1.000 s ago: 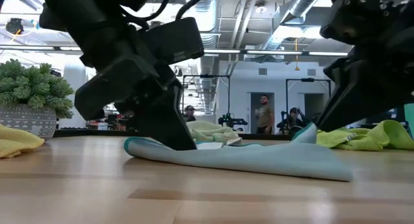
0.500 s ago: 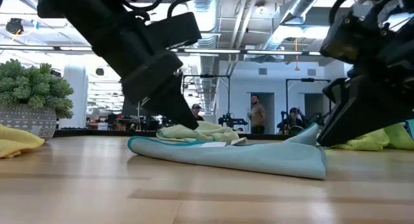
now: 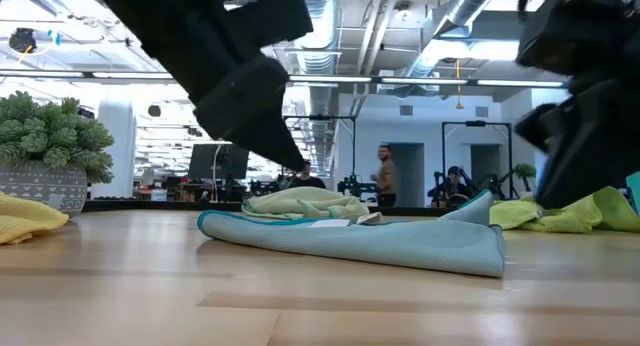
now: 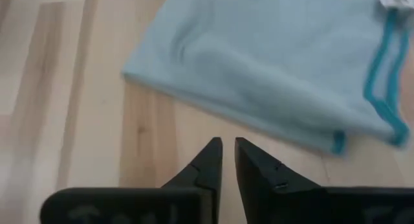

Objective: Fold microfiber towels
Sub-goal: Fold the blue microfiber cloth

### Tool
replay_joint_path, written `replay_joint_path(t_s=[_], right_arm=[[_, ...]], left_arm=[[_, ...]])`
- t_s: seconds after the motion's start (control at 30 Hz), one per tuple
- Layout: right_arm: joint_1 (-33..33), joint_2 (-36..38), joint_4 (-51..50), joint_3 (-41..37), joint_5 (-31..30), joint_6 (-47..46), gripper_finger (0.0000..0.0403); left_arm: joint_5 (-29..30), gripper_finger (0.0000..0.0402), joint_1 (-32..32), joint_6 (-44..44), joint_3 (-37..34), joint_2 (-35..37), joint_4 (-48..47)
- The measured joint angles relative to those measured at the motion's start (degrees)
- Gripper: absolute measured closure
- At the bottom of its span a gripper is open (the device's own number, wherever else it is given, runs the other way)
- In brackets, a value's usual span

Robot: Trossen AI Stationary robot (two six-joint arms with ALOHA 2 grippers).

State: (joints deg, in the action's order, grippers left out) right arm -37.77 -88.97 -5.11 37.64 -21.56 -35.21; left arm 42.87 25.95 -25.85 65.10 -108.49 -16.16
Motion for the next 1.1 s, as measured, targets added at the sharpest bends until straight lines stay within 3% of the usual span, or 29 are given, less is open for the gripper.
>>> replay_joint_path(t_s=[0.23, 0.4, 0.57, 0.8, 1.1], right_arm=[[-3.4, 3.5, -10.4, 0.1, -11.2, -8.6, 0.0351], [-2.0, 3.6, -13.6, 0.1, -13.3, -11.1, 0.0351], [2.0, 4.3, -13.9, 0.1, -12.9, -9.6, 0.0337], [5.7, 4.9, -13.3, 0.1, -11.6, -8.4, 0.0282], [6.2, 3.4, -10.1, 0.1, -12.1, -13.3, 0.0193]], left_arm=[[-0.1, 0.0401, 0.8, -4.7, 1.8, 0.0, -4.9], [-5.5, 0.0401, 0.4, -9.7, 1.8, 0.0, -6.7], [-3.8, 0.0401, -0.4, -14.4, 1.8, -0.1, -6.9], [-4.4, 0.0363, -4.9, -15.2, 0.3, -0.1, -6.9], [-4.9, 0.0269, -8.1, -9.4, -1.6, -0.2, -6.1]])
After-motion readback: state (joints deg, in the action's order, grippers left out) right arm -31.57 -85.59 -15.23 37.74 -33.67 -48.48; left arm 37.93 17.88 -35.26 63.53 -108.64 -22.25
